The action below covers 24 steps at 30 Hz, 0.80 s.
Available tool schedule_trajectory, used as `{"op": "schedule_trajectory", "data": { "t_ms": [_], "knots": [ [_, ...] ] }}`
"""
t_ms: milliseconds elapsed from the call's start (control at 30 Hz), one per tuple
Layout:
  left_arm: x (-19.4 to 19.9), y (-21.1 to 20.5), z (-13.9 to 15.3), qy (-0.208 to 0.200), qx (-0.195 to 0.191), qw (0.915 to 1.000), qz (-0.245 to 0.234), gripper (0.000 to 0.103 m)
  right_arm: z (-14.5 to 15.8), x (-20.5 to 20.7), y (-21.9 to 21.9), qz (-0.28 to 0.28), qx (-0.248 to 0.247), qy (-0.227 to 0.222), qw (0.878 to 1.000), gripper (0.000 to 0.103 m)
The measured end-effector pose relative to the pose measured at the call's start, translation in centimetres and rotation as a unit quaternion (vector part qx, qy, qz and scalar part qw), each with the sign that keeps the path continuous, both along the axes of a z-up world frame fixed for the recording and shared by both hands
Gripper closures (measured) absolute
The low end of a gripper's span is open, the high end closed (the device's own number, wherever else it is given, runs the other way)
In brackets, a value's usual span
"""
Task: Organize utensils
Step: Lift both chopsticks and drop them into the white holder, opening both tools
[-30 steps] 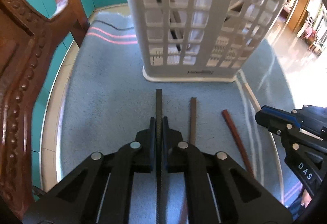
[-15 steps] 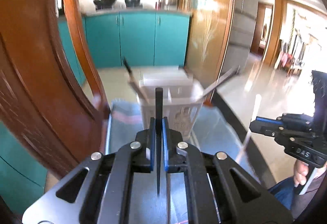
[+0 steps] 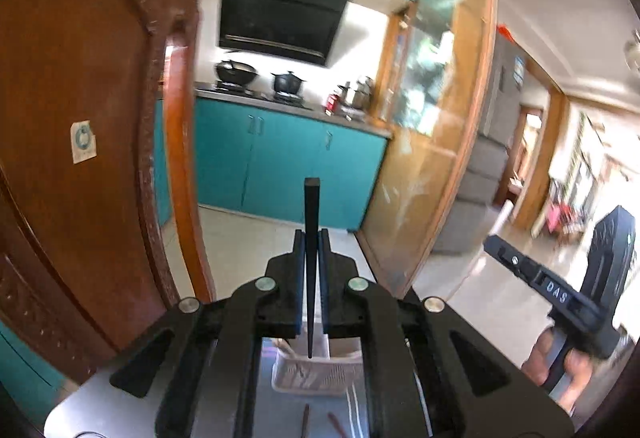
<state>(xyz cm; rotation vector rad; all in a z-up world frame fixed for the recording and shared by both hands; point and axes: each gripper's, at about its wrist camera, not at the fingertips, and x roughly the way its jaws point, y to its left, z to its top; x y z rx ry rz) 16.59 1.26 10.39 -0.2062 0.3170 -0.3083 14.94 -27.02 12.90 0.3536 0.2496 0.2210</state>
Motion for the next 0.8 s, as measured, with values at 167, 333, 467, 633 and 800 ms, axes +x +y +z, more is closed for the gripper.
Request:
{"op": "schedule_trajectory", "data": {
  "t_ms": [167,333,467,633,800],
  "knots": [
    [2.9,-0.1,-1.5,0.01,-0.016,0.9997,0.017,0.096,-2.5,2.0,0.1,-0.035,0.0,-0.001,0.999,0.096],
    [5.5,-2.2,-3.8,0.031,0.027,0.9985,0.035,0.096,-5.2,3.6,1.1,-0.036,-0.026,0.027,0.999,0.096],
    [6.4,-3.5,-4.9,0.041,0.048,0.9972,0.039,0.096,-6.1,3.3,2.0,-0.029,-0.052,0.038,0.998,0.096],
    [6.5,-4.9,-6.1,0.038,0.081,0.9951,0.043,0.096,-7.2,2.2,3.6,-0.021,-0.089,0.035,0.995,0.097],
    [6.9,-5.6,-7.0,0.04,0.105,0.9926,0.047,0.096,-7.8,1.8,4.4,-0.013,-0.108,0.036,0.993,0.097]
  ]
}}
